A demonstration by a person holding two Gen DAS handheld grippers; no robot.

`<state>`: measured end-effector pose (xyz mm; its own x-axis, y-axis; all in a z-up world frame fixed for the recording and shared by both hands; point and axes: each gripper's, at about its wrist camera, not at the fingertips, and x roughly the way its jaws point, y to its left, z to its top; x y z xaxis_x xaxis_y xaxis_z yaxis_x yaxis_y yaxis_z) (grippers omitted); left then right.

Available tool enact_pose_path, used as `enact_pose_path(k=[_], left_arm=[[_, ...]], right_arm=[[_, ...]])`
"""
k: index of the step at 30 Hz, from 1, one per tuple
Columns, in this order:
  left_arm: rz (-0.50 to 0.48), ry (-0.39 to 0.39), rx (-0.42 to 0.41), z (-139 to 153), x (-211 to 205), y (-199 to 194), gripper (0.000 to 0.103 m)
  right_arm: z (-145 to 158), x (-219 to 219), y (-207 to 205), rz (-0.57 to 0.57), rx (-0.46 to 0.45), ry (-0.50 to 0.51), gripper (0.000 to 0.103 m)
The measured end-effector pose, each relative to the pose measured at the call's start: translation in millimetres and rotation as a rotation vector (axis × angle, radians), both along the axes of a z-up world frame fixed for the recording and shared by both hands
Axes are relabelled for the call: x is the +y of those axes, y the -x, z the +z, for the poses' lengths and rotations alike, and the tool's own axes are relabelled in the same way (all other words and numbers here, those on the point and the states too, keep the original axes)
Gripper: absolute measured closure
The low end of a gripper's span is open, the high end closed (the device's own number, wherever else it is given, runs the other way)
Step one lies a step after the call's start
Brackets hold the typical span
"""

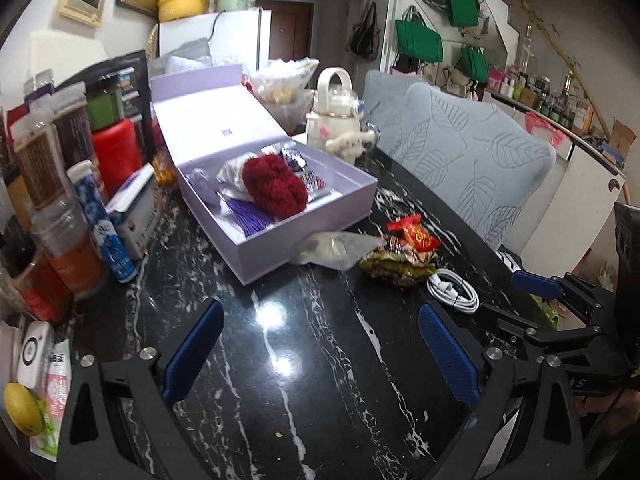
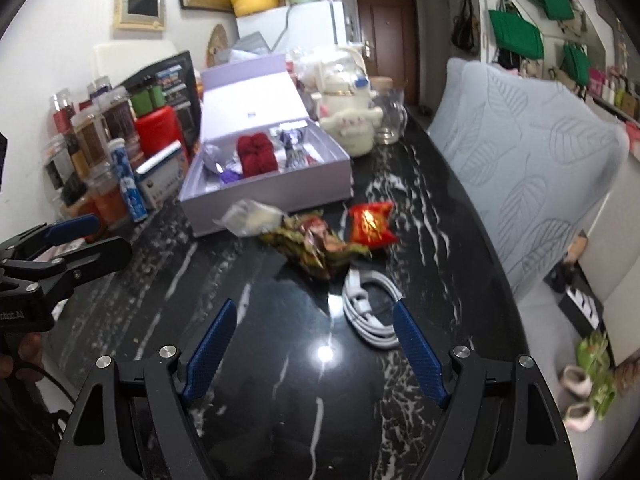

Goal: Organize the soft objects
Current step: 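Move both tools back over the remaining items on the table, then grasp the white coiled cable with the right gripper while the left grasps the clear zip bag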

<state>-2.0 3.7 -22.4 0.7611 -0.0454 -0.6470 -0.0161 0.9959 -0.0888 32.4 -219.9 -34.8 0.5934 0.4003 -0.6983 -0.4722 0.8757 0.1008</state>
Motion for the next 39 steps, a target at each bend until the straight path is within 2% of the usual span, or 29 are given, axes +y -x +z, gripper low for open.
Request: enact_pose_path(k=[11,18,22,24,25,26,32,35,39], left_arm=[[-0.013,0.037,0.069,-26,-5,-31,0.003],[-0.01,0.052,0.056,-27,-5,-47,0.003],[0.001,0.065,0.051,-26,-2,-62,0.003],[0.002,0.072,0.048,-24,-1,-72,0.003],[-0.001,0.073,0.048,-23,-1,-77,0.003],[-0.005,0.071,0.049,-22,-2,-82,0.003],[-0.01,0.056,0.041,-18,-9,-111,0.003],[0.026,0.057,0.061,-22,-11,-126,0.003],[0.063,0.02,0.106,-32,-17,-147,0.003]], right_arm=[[-36,-11,-37,-0.056,0.07,0.064,0.022],[-58,-11,-63,-0.053,0.136,0.09,0.023],[-60,-7,-71,-0.048,0.117,0.139,0.03],[-60,-7,-71,-0.038,0.102,0.16,0.037],[-60,-6,-70,-0.034,0.093,0.175,0.048],[-60,-7,-71,-0.031,0.089,0.178,0.049],[-58,-13,-73,-0.014,0.109,0.169,0.05],[-59,-13,-74,-0.012,0.115,0.172,0.05],[-59,-14,-77,-0.012,0.122,0.177,0.05]])
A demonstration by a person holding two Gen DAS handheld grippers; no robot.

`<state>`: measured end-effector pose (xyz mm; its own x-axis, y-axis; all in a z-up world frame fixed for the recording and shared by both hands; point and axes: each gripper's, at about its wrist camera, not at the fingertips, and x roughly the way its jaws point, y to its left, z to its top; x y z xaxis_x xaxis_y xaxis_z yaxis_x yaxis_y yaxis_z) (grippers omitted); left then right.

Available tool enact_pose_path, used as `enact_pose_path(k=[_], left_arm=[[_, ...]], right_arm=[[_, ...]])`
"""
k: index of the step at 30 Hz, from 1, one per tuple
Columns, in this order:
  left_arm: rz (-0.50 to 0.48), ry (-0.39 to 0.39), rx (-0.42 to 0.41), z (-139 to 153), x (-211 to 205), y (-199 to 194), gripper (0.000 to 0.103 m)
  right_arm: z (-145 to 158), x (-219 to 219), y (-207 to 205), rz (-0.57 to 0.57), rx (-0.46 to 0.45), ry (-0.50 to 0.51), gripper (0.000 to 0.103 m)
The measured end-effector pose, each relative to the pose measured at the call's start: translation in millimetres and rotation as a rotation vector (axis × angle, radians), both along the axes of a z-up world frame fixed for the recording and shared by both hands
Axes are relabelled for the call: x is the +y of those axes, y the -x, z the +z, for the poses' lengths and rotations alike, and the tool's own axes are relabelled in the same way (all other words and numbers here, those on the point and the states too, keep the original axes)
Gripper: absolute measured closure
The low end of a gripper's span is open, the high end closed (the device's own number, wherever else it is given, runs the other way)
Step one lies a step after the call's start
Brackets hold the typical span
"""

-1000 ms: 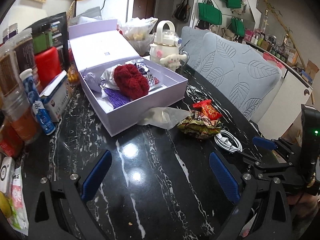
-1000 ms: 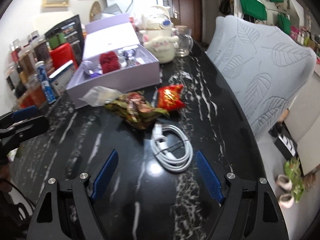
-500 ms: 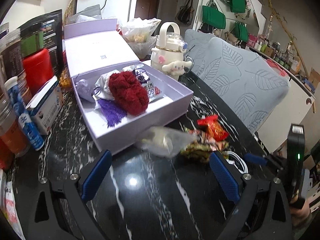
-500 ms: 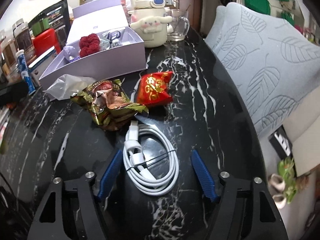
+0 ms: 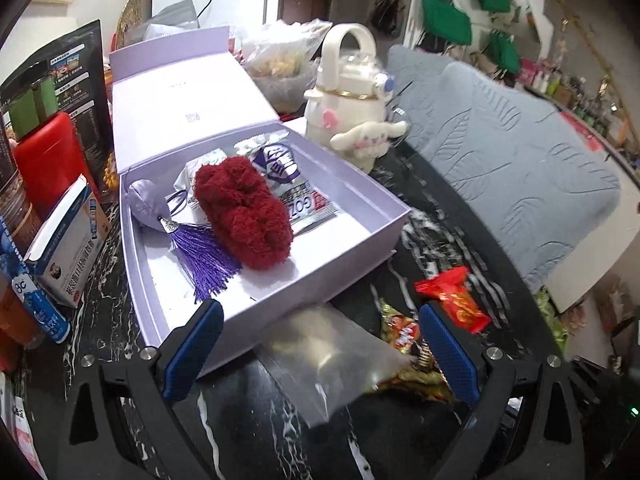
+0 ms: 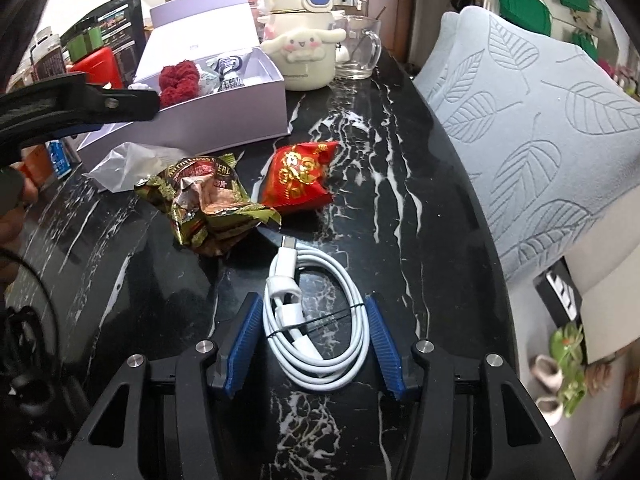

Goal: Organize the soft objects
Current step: 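Grasp the white coiled cable with the right gripper while the left grasps the clear zip bag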

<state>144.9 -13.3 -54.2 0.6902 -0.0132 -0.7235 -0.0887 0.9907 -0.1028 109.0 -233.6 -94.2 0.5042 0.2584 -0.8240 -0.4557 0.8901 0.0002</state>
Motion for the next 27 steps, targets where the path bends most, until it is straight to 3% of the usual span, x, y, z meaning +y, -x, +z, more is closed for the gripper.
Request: enact_pose_path(k=[7,12,19,27], left_arm=[[0.034,-0.085,0.034,-12,-3,-4,0.003],[0.055,-0.102,0.039,-13,-1,6,0.003],[0.086,0.016,0.126,-31,10,8,0.003],[0.129,0.044,0.18,-50,23,15,0.003]], right_arm=[[-1,-4,-2,0.0,0.0,-0.011,0.05],[-1,-5,-4,0.003,-0.004,-0.016,0.05],[-1,-8,-4,0.006,-0.006,-0.023,0.05],[0,-10,-4,0.0,-0.004,-0.023,0.05]])
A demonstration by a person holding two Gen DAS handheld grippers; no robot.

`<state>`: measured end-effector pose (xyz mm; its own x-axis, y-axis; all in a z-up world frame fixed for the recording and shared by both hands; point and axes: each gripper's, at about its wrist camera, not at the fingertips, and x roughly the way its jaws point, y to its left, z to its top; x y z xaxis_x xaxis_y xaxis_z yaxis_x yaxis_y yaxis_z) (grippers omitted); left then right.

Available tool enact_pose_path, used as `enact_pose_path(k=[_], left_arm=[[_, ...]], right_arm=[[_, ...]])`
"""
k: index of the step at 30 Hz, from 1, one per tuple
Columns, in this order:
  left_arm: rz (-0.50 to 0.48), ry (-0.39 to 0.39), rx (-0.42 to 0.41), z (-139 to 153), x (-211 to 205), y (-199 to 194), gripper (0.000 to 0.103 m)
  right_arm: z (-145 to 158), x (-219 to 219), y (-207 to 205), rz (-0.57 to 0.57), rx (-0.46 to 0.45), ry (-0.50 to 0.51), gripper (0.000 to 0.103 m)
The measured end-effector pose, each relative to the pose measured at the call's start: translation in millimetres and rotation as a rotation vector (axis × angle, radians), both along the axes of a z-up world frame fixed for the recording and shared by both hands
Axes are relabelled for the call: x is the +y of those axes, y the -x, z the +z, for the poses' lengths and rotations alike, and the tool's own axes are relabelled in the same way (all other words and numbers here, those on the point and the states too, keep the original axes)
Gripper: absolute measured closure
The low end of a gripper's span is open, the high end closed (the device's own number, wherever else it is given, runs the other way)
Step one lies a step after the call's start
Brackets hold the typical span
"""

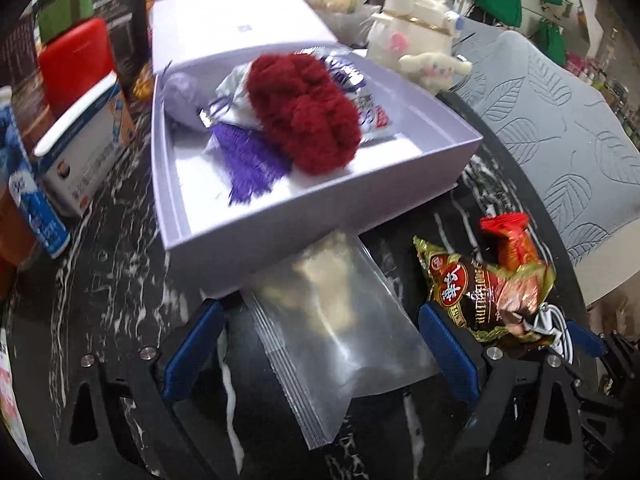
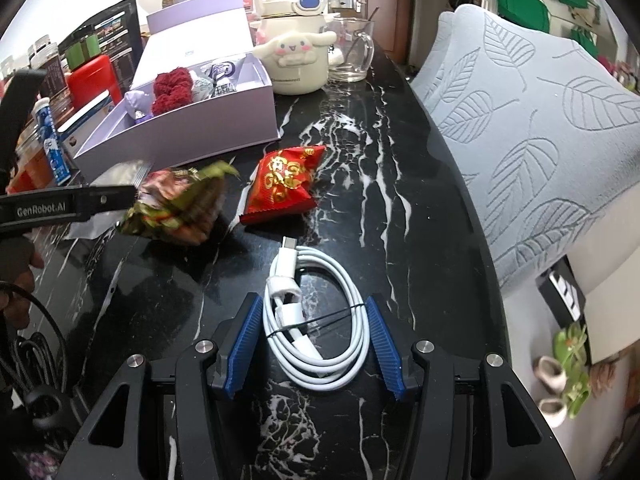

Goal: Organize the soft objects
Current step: 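Grasp the white coiled cable with the right gripper while the left grasps the clear zip bag, then carry the cable and zip bag in both grippers over the lavender box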

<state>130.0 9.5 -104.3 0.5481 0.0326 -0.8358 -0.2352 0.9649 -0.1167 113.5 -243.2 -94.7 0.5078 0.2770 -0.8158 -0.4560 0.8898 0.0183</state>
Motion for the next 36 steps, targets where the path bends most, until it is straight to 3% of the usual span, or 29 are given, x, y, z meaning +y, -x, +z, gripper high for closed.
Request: enact_pose_path(k=[4,10,12,13,19,36], left_arm=[[0.016,0.021,0.024,-11,7,4,0.003],[0.02,-0.054,0.03,-15,7,5,0.003],[0.013,-0.059,0.019,-15,6,6,0.012],[0.013,-0.054,0.009,-13,7,10,0.024],[-0.033,-0.046,-0.027,-8,1,22,0.044],[-0.152,-0.043,-0.005,-3,-17,82,0.045]], right_arm=[[0,1,-1,0.0,-0.008,0.003,0.05],[-1,1,2,-0.003,-0.015,-0.006,0.05],[0,1,3,0.003,-0.008,-0.018,0.051],[0,1,5,0.009,-0.004,-0.026,0.051],[0,5,12,0.022,0.0,-0.038,0.051],[3,19,50,0.098,0.016,-0.079,0.051]])
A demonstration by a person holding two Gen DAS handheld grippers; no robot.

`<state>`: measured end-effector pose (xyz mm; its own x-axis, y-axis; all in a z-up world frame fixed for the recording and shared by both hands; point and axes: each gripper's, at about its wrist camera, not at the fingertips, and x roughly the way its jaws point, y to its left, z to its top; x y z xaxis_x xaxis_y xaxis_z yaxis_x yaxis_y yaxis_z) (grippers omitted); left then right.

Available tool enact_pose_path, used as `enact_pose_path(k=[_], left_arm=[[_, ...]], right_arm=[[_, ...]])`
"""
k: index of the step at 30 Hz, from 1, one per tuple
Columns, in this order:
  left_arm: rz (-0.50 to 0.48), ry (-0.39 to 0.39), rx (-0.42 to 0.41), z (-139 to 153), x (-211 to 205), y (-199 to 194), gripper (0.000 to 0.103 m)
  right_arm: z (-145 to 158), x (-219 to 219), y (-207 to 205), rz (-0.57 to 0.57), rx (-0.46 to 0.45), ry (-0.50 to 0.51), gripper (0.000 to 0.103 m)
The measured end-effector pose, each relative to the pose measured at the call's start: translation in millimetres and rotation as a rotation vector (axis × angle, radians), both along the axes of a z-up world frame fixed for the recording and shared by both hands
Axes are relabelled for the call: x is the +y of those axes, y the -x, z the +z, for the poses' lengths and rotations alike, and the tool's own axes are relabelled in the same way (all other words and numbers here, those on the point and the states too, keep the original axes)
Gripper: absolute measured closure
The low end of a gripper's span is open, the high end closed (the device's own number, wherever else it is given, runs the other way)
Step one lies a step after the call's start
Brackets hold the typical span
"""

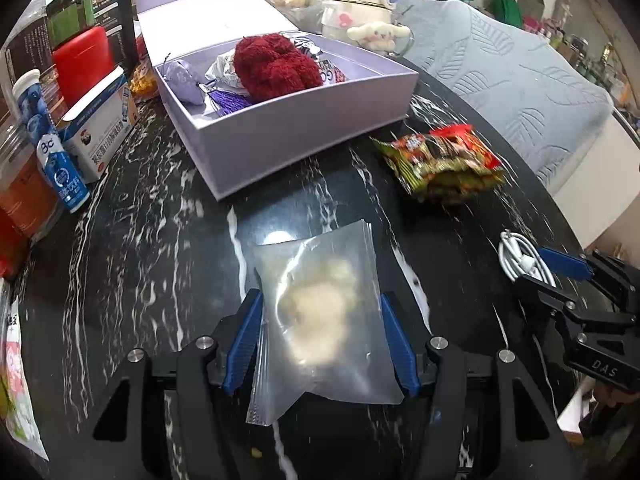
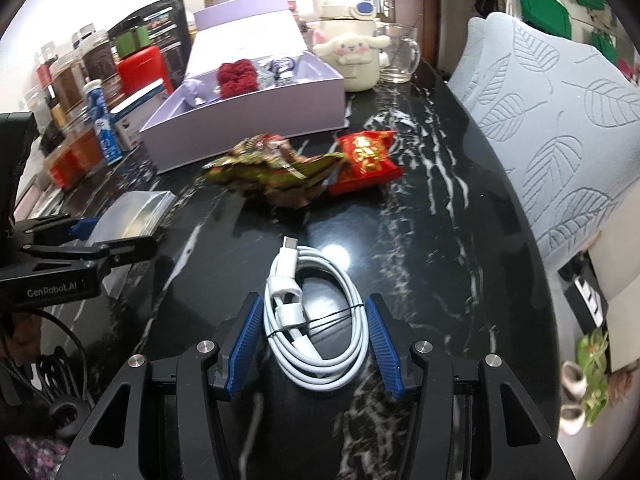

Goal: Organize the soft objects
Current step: 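Carry the cable and zip bag in both grippers over the lavender box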

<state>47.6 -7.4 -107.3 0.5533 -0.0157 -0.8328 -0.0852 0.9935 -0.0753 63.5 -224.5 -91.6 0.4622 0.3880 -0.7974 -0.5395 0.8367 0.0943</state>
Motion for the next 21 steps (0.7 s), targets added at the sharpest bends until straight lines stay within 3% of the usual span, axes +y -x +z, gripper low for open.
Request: enact_pose_path(k=[9,14,19,21], left_arm=[[-0.046,0.012,0.006,-1,1,27,0.043],[-0.036,-0.06,0.028,-4,0,27,0.016],[-0.026,-0.057,0.033,-8,4,26,0.008],[-0.023,-0.058,0.032,-8,6,26,0.006]], right_arm=[[0,12,24,0.036,0.009,-0.018,0.051],[-1,19,30,0.029,-0.02,0.03,0.05],[-3,24,32,0.03,-0.027,0.045,0.035],[-4,24,32,0.027,-0.032,0.051,0.035]])
